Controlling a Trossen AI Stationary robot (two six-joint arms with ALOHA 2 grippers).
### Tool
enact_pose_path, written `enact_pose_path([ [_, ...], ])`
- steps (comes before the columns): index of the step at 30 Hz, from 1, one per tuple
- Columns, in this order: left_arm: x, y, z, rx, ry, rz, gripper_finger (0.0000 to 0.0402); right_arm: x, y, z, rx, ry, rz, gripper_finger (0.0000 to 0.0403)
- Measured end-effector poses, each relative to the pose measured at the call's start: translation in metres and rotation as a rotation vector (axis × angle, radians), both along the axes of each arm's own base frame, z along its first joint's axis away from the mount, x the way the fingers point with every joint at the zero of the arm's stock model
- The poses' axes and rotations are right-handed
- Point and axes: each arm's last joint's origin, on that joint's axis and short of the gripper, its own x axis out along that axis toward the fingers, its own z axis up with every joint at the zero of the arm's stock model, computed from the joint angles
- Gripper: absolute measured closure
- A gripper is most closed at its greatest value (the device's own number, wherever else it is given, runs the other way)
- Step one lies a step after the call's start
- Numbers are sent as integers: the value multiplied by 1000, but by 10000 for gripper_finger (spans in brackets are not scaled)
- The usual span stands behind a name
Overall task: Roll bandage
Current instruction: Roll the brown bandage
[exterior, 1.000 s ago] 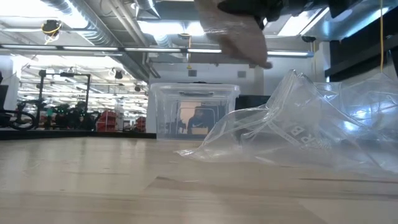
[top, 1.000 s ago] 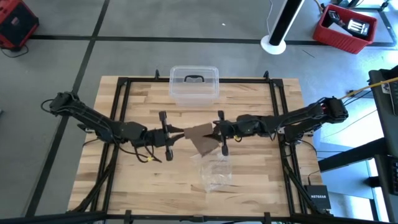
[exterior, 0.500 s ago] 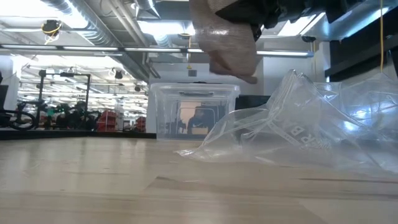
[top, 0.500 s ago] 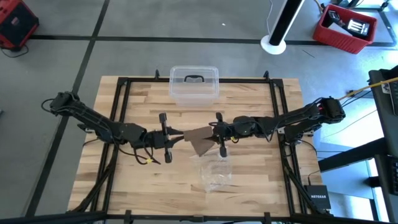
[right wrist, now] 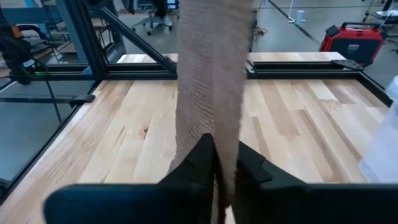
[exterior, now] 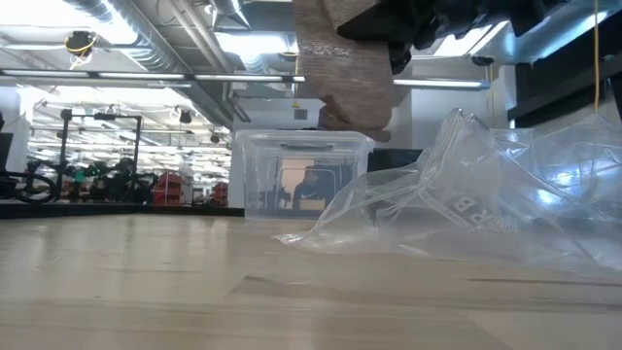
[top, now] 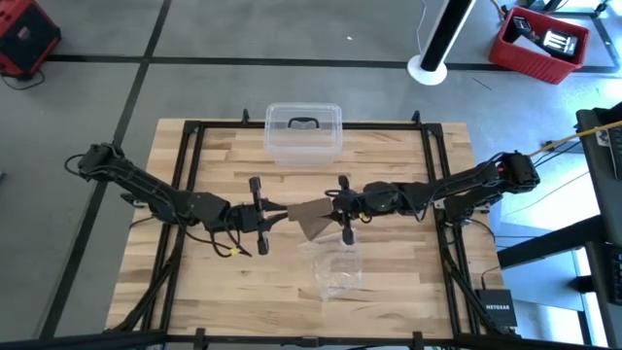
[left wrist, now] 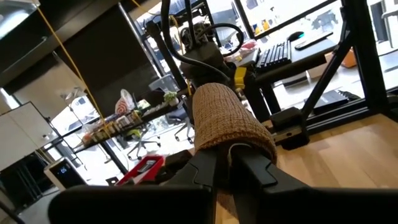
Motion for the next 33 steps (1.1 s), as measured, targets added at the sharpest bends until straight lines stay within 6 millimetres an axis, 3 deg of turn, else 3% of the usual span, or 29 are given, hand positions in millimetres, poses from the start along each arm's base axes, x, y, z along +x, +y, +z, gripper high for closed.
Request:
enact_pose_path([
  [10, 0, 0, 0, -11, -2, -1, 382, -6, -2, -2, -79, 61, -11, 269],
  [17, 0, 0, 0, -18, -4, -1, 382, -25, -7, 20, -119, 42, -102, 231],
  [25, 0, 0, 0, -19, -3, -1, 382, -42, -10, 27, -141, 98, -108, 153],
  [33, 0, 0, 0, -19, -3, -1, 382, -56, -11, 37, -177, 101, -45, 139],
])
